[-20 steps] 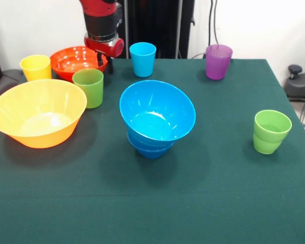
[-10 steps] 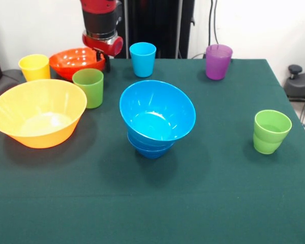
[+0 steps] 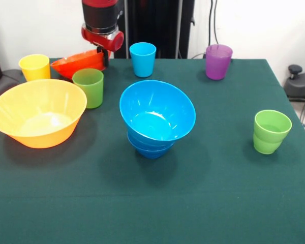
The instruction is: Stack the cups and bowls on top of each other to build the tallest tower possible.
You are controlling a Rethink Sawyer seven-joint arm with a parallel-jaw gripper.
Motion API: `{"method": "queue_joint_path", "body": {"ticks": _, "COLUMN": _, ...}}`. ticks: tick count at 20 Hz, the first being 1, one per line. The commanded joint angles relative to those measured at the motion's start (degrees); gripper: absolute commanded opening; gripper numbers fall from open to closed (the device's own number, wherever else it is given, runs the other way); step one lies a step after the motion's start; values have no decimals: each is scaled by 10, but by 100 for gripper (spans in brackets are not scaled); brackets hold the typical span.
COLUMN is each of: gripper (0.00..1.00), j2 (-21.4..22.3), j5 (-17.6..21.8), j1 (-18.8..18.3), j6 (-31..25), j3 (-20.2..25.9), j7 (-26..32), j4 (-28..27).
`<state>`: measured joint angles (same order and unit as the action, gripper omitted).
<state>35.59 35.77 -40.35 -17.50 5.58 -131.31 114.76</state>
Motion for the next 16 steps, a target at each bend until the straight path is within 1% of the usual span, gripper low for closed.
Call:
{"method": "queue_joint_path", "body": {"ticks": 1, "gripper": 0, "j2": 11, "j5": -37, "j1": 29, "j6": -57, "j3": 76, "j7": 23, "j4": -56}}
{"method": "queue_joint_path", "body": {"ticks": 5, "gripper": 0, "j2": 13, "j5": -44, "j1": 32, "j6": -67, "j3": 76, "j7": 23, "j4": -62}}
{"method": "queue_joint_path", "body": {"ticks": 8, "gripper": 0, "j2": 18, "j5": -51, "j1": 44, "j6": -79, "j3": 74, "j7": 21, "j4": -69}}
{"method": "queue_joint_path", "body": {"ticks": 11, "gripper": 0, "j2": 25, "j5": -59, "j1": 61, "j6": -97, "j3": 64, "j7": 17, "j4": -80}}
{"method": "queue_joint_path", "body": {"ticks": 16, "gripper": 0, "j2": 21, "j5": -63, "j1": 100, "j6": -118, "j3": 35, "j7": -6, "j4": -94}}
